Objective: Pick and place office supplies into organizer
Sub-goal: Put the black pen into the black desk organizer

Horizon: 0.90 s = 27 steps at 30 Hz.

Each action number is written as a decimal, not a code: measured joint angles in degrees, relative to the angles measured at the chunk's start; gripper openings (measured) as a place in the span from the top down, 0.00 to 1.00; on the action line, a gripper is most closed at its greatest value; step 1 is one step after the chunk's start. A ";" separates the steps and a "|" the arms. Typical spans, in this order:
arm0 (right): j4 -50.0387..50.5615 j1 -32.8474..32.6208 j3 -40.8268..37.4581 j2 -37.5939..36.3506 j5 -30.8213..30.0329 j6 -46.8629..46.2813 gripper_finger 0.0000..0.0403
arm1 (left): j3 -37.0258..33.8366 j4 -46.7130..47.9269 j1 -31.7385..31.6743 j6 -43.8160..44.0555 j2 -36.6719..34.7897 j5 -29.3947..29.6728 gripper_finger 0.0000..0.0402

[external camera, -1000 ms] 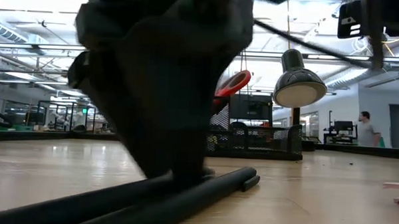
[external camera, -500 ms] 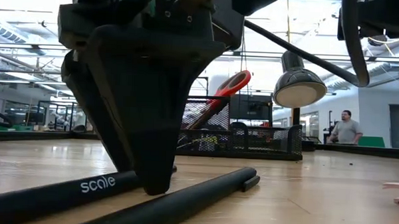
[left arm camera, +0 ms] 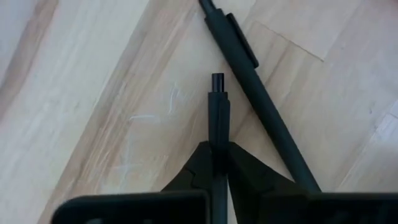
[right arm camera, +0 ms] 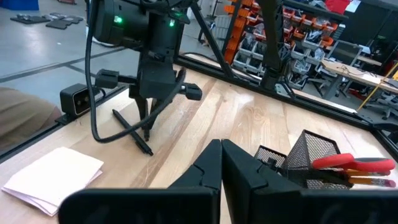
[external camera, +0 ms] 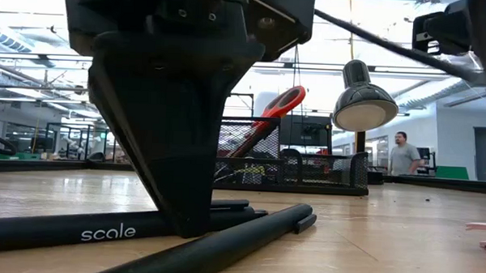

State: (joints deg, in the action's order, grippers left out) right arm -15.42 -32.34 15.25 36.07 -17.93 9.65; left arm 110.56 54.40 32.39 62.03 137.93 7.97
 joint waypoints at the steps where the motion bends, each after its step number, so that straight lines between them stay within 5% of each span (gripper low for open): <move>1: -0.53 0.00 -0.26 0.00 0.00 0.00 1.00 | -0.02 -0.23 0.02 -0.68 -0.19 0.84 0.93; 7: -0.66 0.00 -0.63 0.00 0.02 -1.57 1.00 | -0.13 -0.91 0.47 -3.73 -1.48 10.22 0.92; 11: -0.61 0.00 -0.63 0.00 0.10 -3.00 1.00 | -0.43 0.38 -0.47 -5.61 -3.56 23.76 0.96; 21: -0.26 0.00 -0.66 -0.02 0.15 -3.13 1.00 | -0.11 8.61 -1.35 -13.55 -16.72 46.77 0.93; 27: -0.13 0.00 -0.66 -0.02 0.13 -3.04 1.00 | -3.75 17.42 -3.83 -10.92 -25.66 54.33 0.96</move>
State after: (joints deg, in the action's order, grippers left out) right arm -15.55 -32.34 14.59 36.05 -17.80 6.61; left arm 106.80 71.82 28.56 51.12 112.27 62.29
